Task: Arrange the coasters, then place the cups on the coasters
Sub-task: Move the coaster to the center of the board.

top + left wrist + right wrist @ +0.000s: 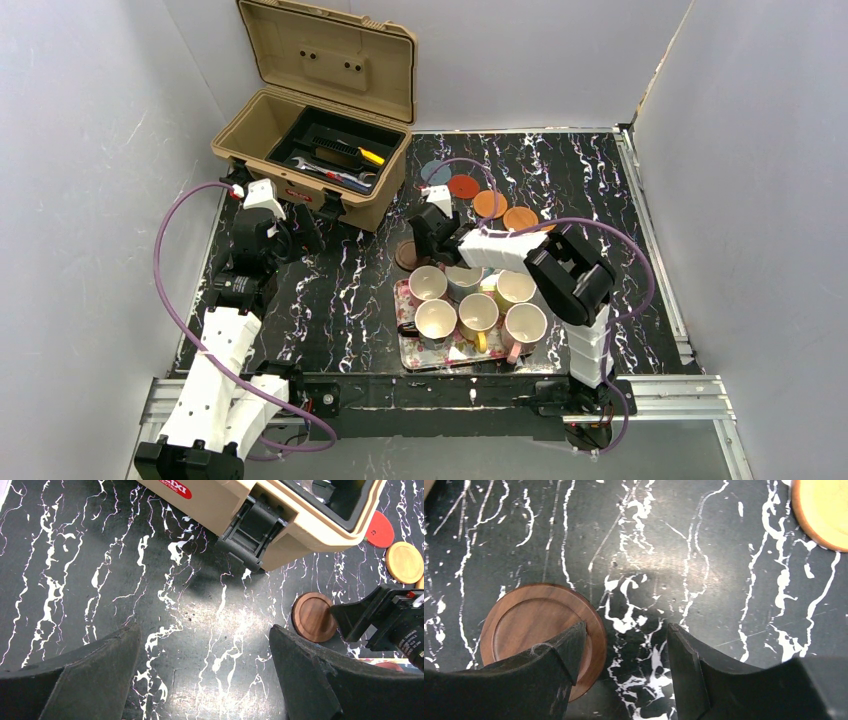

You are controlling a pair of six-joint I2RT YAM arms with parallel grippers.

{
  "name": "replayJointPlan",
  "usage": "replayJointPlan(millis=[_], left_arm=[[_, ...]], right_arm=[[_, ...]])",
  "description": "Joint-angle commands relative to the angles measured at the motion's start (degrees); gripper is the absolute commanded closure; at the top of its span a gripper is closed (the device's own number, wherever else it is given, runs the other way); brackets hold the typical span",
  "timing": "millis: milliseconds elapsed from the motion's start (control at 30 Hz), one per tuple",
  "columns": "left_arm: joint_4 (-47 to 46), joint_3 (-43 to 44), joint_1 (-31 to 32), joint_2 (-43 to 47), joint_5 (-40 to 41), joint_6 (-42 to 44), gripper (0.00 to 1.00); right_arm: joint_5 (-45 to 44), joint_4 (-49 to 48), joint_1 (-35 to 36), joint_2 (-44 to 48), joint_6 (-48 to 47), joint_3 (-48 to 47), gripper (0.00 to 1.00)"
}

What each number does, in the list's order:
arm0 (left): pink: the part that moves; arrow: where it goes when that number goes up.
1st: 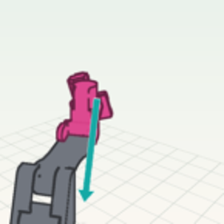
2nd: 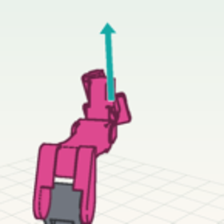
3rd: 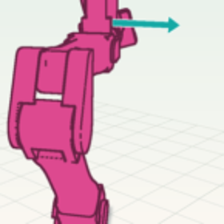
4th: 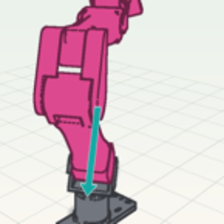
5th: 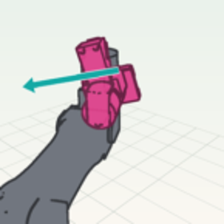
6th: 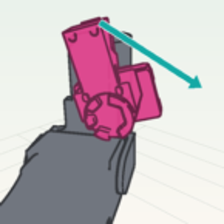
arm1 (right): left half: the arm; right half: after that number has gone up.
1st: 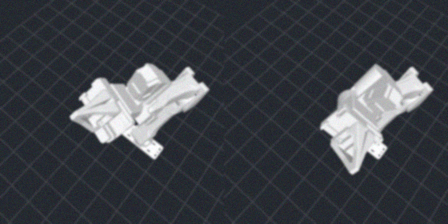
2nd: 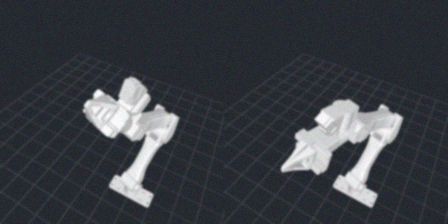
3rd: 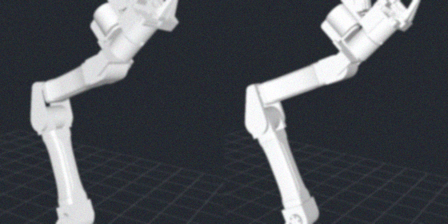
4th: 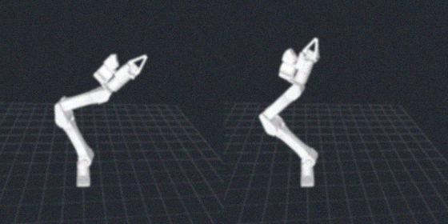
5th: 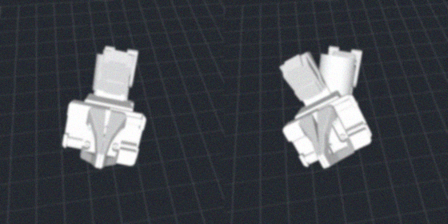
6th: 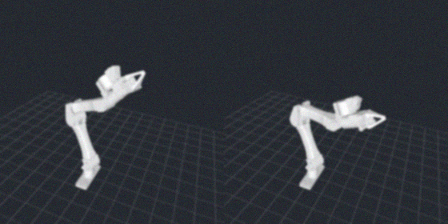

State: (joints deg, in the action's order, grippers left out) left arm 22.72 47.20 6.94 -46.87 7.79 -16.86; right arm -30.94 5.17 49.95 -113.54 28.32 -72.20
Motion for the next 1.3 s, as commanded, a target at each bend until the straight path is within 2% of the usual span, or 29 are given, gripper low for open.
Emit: replayJointPlan(millis=[0, 1267], left_arm=[[0.4, 0.1, 0.0, 0.3, 1.2, 0.7, 0.02], [1.2, -0.1, 0.1, 1.2, 1.1, 0.6, 0.02]], right_arm=[[-0.5, 4.0, -1.8, 1.4, -0.7, 3.4, 0.32], [1.3, 2.8, -12.3, 17.6, 0.4, 24.8, 0.32]])
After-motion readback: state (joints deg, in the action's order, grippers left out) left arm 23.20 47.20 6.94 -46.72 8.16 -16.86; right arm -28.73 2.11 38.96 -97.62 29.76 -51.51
